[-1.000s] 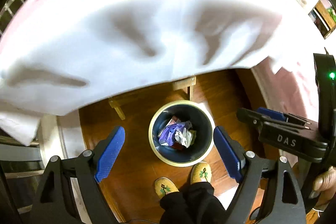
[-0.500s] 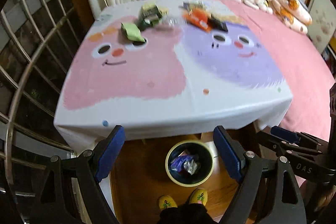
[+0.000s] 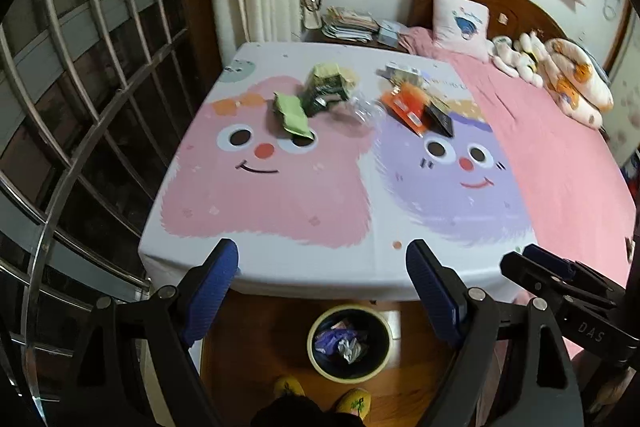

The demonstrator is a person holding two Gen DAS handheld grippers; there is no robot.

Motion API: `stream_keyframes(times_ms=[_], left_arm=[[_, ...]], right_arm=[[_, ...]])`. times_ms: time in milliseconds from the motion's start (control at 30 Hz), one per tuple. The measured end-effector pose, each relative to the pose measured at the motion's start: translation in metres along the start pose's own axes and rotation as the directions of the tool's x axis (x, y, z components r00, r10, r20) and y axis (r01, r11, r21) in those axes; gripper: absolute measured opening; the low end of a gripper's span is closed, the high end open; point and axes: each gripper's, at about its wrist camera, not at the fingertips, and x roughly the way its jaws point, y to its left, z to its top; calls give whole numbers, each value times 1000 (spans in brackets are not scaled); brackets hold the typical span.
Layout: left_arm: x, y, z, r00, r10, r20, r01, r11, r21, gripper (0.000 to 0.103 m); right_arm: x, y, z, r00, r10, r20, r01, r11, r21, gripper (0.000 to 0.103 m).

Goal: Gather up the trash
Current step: 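Raise both tools back over the bed, then grasp the light green packet with the left tool while the right tool grasps the chocolate box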

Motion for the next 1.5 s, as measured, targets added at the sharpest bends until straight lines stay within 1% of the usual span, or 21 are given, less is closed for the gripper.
stream_keyframes(times_ms=[100,200,367,500,667,700,800,900,967,1133,1200,1233,1267,1300,1333,1367,1433,1500], left_arm=[[8,8,10,1000,10,0,-10,1000,-19,85],[23,18,23,1000,10,0,-10,999,-40,85],[61,37,57,1000,-9,-20,8,999,-52,85],[102,55,92,998,-20,-60,17,999,-41,85],[170,82,141,987,-51,-152,43,998,-55,85],[189,88,151,983,-58,-177,47,997,-63,85],[231,96,169,969,-70,-238,51,995,-83,85],[276,100,181,949,-79,-306,55,995,-85,85],[305,98,185,931,-82,-356,59,995,-74,85],[348,85,189,904,-64,-423,60,998,-22,85],[359,79,189,897,-51,-440,63,998,12,84],[364,76,189,894,-43,-447,63,998,30,78],[369,74,189,891,-35,-453,64,997,49,69],[373,72,188,886,-31,-463,67,996,61,65],[375,70,188,892,-27,-451,68,995,76,62],[376,68,189,897,-30,-441,77,993,89,53],[378,63,189,906,-10,-424,78,987,143,44],[380,61,190,911,-20,-411,96,981,166,28]], right_arm=[[5,3,11,1000,1,5,-1,1000,-10,58],[13,6,23,1000,-26,16,26,999,-20,58],[36,11,56,998,-58,17,58,998,-14,58],[64,13,87,998,-69,12,68,997,29,58],[108,24,133,997,-81,7,80,993,86,57],[115,26,141,997,-82,10,80,992,95,57],[138,31,162,996,-92,14,89,988,127,57],[160,34,179,994,-104,12,101,984,145,57],[174,36,188,994,-108,4,107,983,150,57],[207,37,203,993,-116,-32,120,981,156,57],[219,37,208,992,-118,-44,123,980,157,57],[225,37,212,992,-120,-50,127,979,157,57],[232,36,215,991,-122,-57,129,979,158,57],[237,36,218,991,-122,-60,130,979,159,57],[242,36,221,991,-121,-64,129,979,157,57],[249,36,226,990,-120,-69,129,980,153,57],[259,36,232,990,-117,-78,127,981,146,57],[272,35,240,989,-112,-94,124,983,137,57]])
